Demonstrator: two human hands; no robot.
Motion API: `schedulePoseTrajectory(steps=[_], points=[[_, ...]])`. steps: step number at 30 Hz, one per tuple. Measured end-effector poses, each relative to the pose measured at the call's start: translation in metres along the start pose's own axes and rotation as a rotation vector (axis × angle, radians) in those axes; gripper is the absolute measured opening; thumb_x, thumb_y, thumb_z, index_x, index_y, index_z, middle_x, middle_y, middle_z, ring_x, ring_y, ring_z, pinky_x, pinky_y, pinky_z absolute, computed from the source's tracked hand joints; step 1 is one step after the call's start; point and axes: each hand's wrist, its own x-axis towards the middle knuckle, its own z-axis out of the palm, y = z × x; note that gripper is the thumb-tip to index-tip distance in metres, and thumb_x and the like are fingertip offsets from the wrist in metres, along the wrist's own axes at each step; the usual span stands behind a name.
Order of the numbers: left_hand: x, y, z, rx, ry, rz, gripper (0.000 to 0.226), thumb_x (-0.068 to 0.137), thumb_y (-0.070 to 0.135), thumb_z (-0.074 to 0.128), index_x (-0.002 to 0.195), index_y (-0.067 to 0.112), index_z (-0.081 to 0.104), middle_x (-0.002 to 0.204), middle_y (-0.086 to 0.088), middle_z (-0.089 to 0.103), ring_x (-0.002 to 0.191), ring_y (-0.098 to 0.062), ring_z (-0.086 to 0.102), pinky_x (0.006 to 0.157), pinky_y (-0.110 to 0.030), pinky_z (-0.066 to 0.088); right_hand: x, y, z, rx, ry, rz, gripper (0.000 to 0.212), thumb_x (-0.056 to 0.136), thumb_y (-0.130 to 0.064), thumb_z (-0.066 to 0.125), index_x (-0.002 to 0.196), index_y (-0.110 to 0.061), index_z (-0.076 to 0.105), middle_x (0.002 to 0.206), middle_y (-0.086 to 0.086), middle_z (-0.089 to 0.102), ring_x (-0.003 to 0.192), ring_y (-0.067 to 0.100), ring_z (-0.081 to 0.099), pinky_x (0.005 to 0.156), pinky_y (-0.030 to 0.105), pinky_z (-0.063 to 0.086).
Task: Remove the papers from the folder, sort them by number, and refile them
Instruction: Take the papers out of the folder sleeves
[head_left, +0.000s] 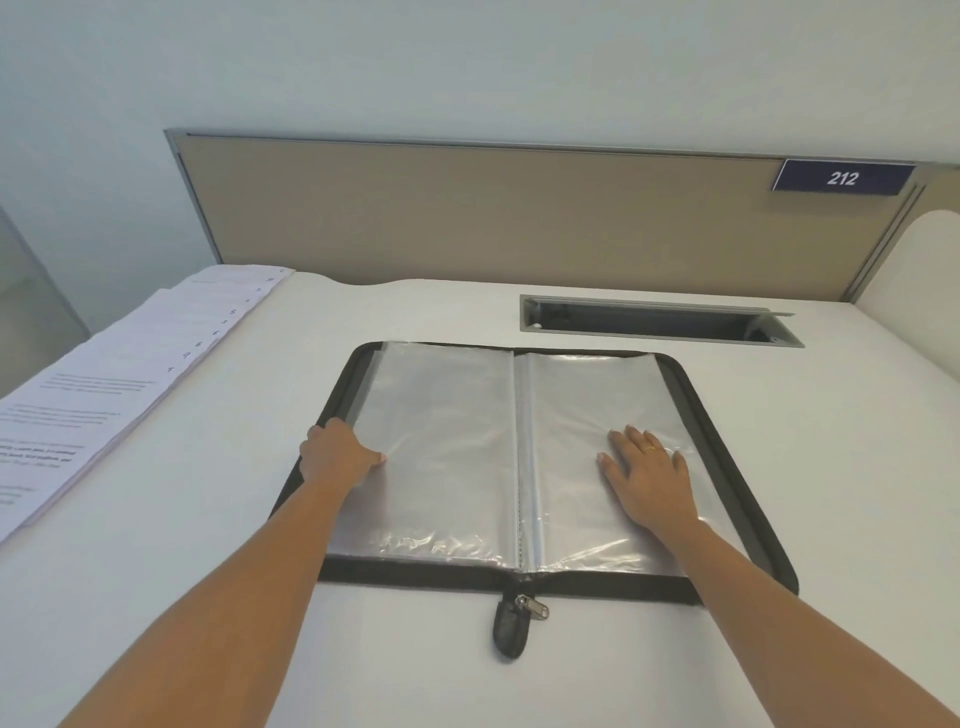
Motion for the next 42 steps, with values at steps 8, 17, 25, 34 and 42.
schedulePoseTrajectory(steps=[8, 17, 25, 34, 42], points=[[-0.003, -0.013, 0.003, -0.060, 0.035, -0.008, 0.055, 0.078, 0.042, 0.073, 0.119, 0.009, 0.055, 0.114, -0.013, 0.059, 0.105, -0.032, 0.053, 0.090, -0.041, 0.045, -0.002, 0.004, 0.000, -0.017, 0.003, -0.002, 0.051, 0.098, -0.048, 0.028, 0.145, -0.029, 0.030, 0.156, -0.005, 0.022, 0.145, 0.017, 0.014, 0.116, 0.045, 0.011], [0.009, -0.032, 0.006, -0.208, -0.013, 0.121, 0.081, 0.075, 0.043, 0.075, 0.141, 0.011, 0.039, 0.143, -0.015, 0.040, 0.128, -0.035, 0.042, 0.103, -0.050, 0.038, 0.001, 0.012, 0.001, -0.053, 0.018, 0.025, 0.051, 0.097, -0.052, 0.027, 0.144, -0.033, 0.030, 0.156, -0.004, 0.021, 0.144, 0.017, 0.015, 0.116, 0.045, 0.012], [-0.001, -0.023, 0.006, -0.198, -0.037, 0.157, 0.081, 0.075, 0.041, 0.075, 0.142, 0.013, 0.038, 0.147, -0.010, 0.037, 0.130, -0.033, 0.041, 0.104, -0.047, 0.037, 0.000, 0.026, -0.001, -0.052, 0.020, 0.040, 0.053, 0.097, -0.053, 0.028, 0.146, -0.033, 0.028, 0.156, -0.004, 0.020, 0.145, 0.017, 0.014, 0.116, 0.045, 0.011], [-0.035, 0.041, 0.035, -0.121, -0.051, 0.208, 0.086, 0.070, 0.045, 0.079, 0.140, 0.011, 0.042, 0.138, -0.013, 0.049, 0.126, -0.034, 0.045, 0.102, -0.044, 0.041, -0.003, 0.103, -0.023, -0.066, 0.004, 0.071, 0.053, 0.097, -0.053, 0.028, 0.146, -0.034, 0.027, 0.156, -0.005, 0.020, 0.145, 0.015, 0.014, 0.116, 0.044, 0.010], [-0.084, 0.115, 0.072, 0.012, -0.082, 0.241, 0.084, 0.074, 0.053, 0.072, 0.140, 0.016, 0.038, 0.132, -0.016, 0.045, 0.127, -0.033, 0.035, 0.102, -0.038, 0.036, 0.001, 0.197, -0.051, -0.072, -0.026, 0.081, 0.052, 0.097, -0.051, 0.030, 0.146, -0.034, 0.027, 0.156, -0.006, 0.019, 0.145, 0.015, 0.014, 0.117, 0.044, 0.010]])
